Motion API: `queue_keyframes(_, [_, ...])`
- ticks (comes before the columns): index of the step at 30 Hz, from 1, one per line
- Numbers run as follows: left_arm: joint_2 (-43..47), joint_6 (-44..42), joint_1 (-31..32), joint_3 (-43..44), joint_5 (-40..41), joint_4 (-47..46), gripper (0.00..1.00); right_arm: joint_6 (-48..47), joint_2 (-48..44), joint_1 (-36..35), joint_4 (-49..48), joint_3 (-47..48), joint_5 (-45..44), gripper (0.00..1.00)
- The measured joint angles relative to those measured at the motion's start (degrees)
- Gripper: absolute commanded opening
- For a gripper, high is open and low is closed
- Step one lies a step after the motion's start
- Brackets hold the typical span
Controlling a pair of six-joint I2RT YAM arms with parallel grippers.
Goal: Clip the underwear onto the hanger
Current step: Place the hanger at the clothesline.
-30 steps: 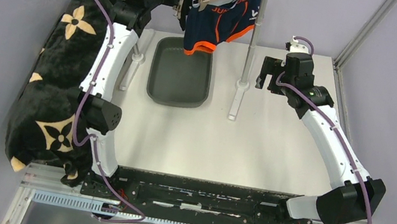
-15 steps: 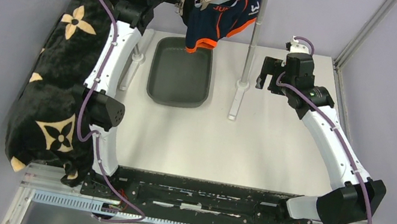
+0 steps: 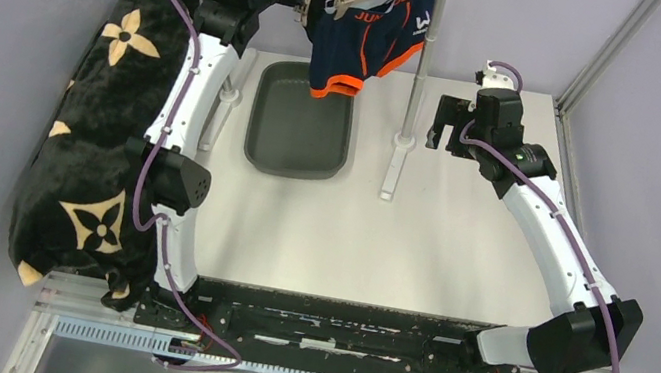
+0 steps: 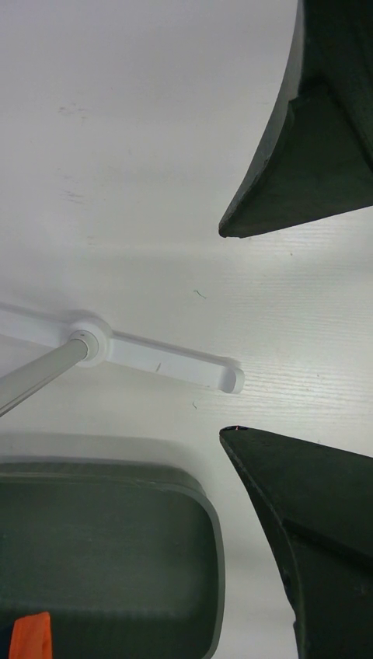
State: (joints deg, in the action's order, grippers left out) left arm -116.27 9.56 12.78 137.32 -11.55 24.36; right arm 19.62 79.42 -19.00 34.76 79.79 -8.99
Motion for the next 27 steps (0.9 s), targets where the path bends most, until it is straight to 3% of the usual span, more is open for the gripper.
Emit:
queue_keyframes(3, [0.0, 0.0, 0.0, 0.0, -0.3, -0.2, 0.48, 0.0, 0.0, 0.0, 0.0, 0.0, 0.0, 1.0])
queue_keyframes(6, [0.0, 0.1, 0.0, -0.1, -0.6, -0.9, 0.61, 0.0, 0.0, 0.0, 0.0, 0.0, 0.0, 1.0])
queue_keyframes(12, [3.1, 0.2, 0.0, -3.5, 0.0, -2.2, 0.67, -0.4, -1.3, 0.0, -0.9, -1.4, 0.1, 1.0])
queue_keyframes(21, [16.9, 0.2, 0.0, -13.3, 4.4, -4.2, 0.75, -1.0, -2.8, 0.0, -0.9, -2.2, 0.0, 1.0])
queue_keyframes(22, [18.1, 0.2, 0.0, -13.8, 5.0, -4.5, 0.78, -1.0, -2.9, 0.0, -1.0, -2.2, -0.1, 1.0])
queue_keyframes(23, [19.2, 0.2, 0.0, -14.1, 5.5, -4.8, 0.95, -1.0, -3.0, 0.0, -1.0, -2.2, -0.1, 1.0])
queue_keyframes(24, [20.2, 0.2, -0.1, -14.5, 5.7, -4.9, 1.0, -1.0, -3.2, 0.0, -1.2, -2.2, -0.2, 1.0])
queue_keyframes(27, [23.6, 0.6, 0.0, -17.9, 7.1, -4.9, 0.99, -1.0, -4.0, 0.0, -1.7, -2.7, -0.8, 1.0])
